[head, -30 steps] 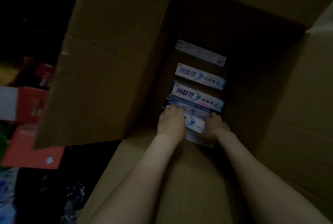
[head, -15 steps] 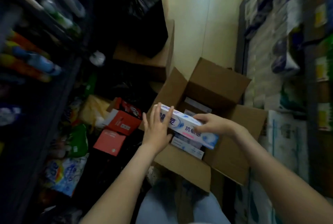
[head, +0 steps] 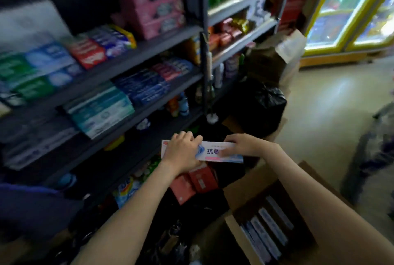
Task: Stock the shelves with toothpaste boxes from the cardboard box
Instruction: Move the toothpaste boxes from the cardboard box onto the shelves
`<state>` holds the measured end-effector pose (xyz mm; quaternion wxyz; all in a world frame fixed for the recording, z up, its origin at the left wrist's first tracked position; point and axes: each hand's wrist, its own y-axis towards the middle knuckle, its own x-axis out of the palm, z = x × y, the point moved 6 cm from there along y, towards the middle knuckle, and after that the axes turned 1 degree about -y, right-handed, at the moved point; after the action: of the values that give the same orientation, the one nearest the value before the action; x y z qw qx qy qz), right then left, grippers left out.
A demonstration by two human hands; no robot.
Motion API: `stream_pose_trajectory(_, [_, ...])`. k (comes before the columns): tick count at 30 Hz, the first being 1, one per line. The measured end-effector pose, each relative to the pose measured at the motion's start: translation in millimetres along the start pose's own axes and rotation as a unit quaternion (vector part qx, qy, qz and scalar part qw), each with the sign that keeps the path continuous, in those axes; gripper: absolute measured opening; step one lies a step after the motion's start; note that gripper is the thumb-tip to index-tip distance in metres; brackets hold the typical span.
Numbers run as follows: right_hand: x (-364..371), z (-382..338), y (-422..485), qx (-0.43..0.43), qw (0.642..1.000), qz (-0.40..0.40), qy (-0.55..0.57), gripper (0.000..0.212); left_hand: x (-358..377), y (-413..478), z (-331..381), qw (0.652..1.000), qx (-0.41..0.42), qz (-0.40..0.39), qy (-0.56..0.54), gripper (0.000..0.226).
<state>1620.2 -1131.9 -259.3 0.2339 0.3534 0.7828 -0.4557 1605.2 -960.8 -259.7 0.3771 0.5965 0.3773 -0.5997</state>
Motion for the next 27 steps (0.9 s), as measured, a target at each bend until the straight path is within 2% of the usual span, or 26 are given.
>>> stream_pose_trajectory(3, [-6.6,-74.9,23.0,-0.066,0.996,0.022,-0.048,0.052,-27.0,-41.6,-63.4,0.995,-0.09,0.028,0.022,0.057])
stream_pose_trajectory(8, [14.8,-198.8,53.6,-0.168,0.979,0.0,-0.118,0.058,-51.6,-120.7,-140.2,0.977,-0.2,0.036,0.067,0.057])
stream_pose_trajectory(15, [63.8,-327.8,82.0,-0.262,0.954,0.03,-0.145,0.079,-63.5,-212.6,-225.3,0.936,-0.339,0.039,0.083,0.055])
stream_pose_trajectory(18, [85.1,-364.6,96.6,-0.28,0.944,0.06,-0.162,0.076,-56.1,-234.4,-252.0,0.922,-0.377,0.038,0.081,0.052])
stream_pose_trajectory(22, [104.8,-387.4,123.2,-0.291,0.928,0.115,-0.205,0.069,-40.2,-240.4,-285.0,0.91,-0.4,0.043,0.103,0.061])
stream_pose_trajectory(27, [109.7,-396.8,162.0,-0.296,0.926,0.151,-0.179,0.065,-21.4,-220.0,-323.5,0.897,-0.42,0.06,0.127,0.063])
